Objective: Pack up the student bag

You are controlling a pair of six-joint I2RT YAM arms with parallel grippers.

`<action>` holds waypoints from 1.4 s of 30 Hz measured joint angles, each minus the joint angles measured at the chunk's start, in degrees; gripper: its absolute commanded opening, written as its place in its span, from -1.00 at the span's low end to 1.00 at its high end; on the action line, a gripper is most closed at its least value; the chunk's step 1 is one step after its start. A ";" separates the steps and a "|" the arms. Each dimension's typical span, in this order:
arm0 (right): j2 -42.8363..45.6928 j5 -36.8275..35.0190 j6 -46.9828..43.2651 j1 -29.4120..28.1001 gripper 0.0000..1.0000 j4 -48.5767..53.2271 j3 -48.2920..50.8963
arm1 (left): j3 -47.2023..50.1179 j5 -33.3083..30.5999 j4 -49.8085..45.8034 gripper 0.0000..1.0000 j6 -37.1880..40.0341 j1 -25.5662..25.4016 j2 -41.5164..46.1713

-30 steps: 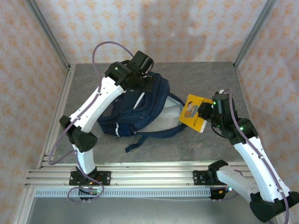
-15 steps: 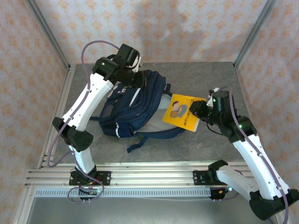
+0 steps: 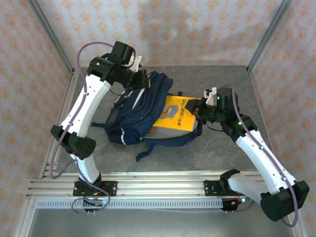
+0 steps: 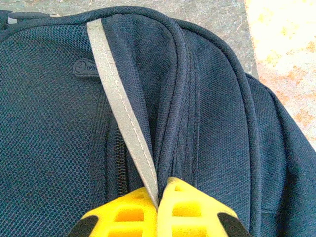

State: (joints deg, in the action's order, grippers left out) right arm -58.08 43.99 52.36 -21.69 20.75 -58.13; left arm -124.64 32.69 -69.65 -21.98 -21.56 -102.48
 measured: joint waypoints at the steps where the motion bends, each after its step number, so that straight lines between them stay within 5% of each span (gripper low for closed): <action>1: -0.07 0.24 0.74 0.00 -1.00 -1.25 0.00 | 0.28 0.48 0.11 -1.00 -0.02 0.26 0.26; 11: -6.69 -3.13 3.52 -3.67 -1.00 -6.47 -0.59 | 1.07 4.02 1.29 -1.00 -0.61 0.31 0.57; 22: -17.94 -13.66 -3.63 -9.75 -1.00 -5.49 -0.92 | 1.07 4.92 1.77 -1.00 -1.09 0.31 0.57; 30: -18.32 -17.68 -7.02 -10.51 -1.00 -1.27 -3.61 | 1.07 5.70 2.36 -1.00 -1.73 0.31 0.57; 42: -28.24 -20.09 -2.45 -16.68 -0.91 -7.91 -9.88 | 0.94 6.47 4.55 -1.00 -4.57 -0.09 -0.17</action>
State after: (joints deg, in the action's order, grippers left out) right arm -86.32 23.90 49.91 -38.37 12.84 -68.01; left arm -123.70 39.16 -65.10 -26.55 -21.65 -102.65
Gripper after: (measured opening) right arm 0.180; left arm 0.044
